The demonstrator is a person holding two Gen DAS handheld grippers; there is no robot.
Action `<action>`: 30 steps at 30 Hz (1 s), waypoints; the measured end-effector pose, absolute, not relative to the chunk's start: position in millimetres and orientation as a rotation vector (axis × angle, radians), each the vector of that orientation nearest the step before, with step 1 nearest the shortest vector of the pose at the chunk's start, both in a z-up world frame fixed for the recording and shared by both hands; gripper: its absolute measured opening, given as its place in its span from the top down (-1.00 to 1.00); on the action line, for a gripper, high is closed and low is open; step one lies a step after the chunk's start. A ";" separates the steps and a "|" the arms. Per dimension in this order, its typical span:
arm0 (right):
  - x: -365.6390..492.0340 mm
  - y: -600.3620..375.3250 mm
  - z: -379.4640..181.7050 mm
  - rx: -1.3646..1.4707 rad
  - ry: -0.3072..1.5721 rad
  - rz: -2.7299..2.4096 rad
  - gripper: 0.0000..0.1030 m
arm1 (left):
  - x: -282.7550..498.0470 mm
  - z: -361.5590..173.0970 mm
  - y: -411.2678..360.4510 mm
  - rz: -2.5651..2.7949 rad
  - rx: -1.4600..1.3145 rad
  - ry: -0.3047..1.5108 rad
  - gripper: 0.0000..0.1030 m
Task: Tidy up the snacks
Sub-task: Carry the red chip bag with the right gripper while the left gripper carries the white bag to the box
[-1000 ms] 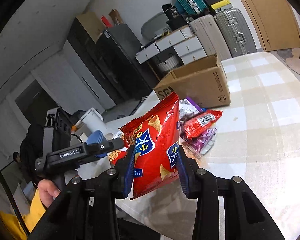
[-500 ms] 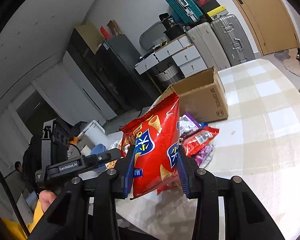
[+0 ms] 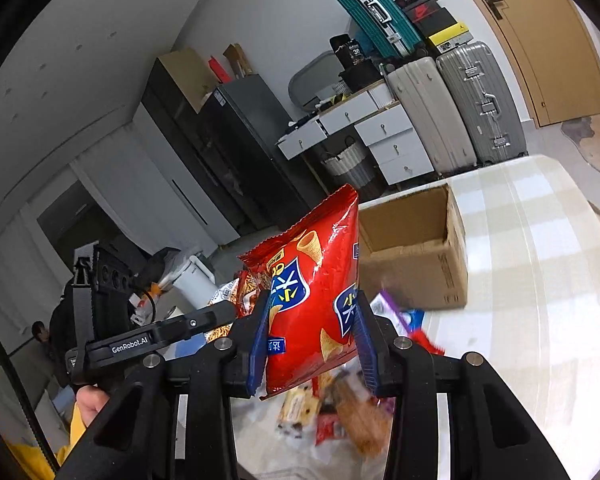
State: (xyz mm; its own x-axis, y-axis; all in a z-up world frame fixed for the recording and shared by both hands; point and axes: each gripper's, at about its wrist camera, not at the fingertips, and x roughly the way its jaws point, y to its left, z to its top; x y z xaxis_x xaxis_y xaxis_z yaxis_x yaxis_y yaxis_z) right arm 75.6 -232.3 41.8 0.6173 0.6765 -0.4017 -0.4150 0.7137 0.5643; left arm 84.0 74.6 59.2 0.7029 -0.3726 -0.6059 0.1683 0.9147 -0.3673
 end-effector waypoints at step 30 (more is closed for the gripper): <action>255.6 -210.4 13.9 0.410 0.836 0.536 0.25 | 334.6 64.7 34.8 -0.297 -0.210 0.854 -0.06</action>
